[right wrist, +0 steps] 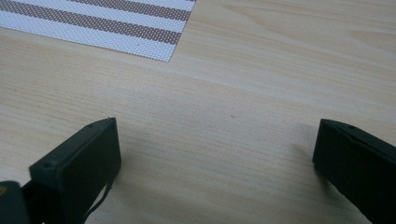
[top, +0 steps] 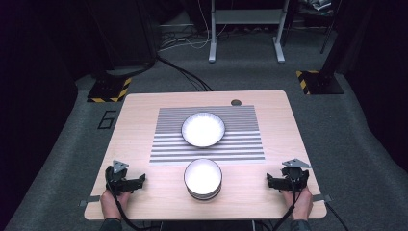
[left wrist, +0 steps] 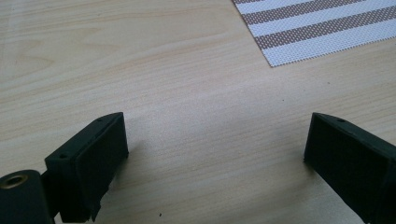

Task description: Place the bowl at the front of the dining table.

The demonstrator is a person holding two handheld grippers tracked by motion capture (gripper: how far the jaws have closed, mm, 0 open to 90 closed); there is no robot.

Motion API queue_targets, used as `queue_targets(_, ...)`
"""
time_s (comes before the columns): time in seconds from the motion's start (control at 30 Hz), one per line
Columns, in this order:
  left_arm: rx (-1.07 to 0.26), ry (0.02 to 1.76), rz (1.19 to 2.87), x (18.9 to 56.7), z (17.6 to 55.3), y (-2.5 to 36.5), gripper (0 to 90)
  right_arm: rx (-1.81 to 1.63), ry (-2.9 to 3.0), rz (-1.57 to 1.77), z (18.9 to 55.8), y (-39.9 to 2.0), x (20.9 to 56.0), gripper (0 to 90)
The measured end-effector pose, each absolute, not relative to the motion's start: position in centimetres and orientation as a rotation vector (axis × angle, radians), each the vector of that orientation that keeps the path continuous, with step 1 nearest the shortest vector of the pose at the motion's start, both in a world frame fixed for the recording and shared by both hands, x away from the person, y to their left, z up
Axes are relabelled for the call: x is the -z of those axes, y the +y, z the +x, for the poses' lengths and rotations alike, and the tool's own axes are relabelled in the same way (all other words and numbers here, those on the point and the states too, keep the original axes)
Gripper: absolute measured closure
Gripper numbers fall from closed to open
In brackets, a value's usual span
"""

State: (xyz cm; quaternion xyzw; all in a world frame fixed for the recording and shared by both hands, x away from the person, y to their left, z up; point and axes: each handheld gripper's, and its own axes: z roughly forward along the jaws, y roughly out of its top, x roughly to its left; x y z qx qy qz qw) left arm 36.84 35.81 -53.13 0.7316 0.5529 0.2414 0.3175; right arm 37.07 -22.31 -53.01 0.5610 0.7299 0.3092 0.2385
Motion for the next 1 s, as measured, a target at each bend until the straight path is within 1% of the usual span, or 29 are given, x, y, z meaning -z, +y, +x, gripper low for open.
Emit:
queue_targets(0.83,-0.628,1.47,1.914,53.14,37.04,35.87,5.8,-0.849,2.003,1.532,37.05,-22.29,52.99,1.0)
queue_targets(1.0,-0.66,1.559,1.867,53.08,36.98,35.43,5.6,-0.84,2.025,1.532,36.83,-22.28,52.81,1.8)
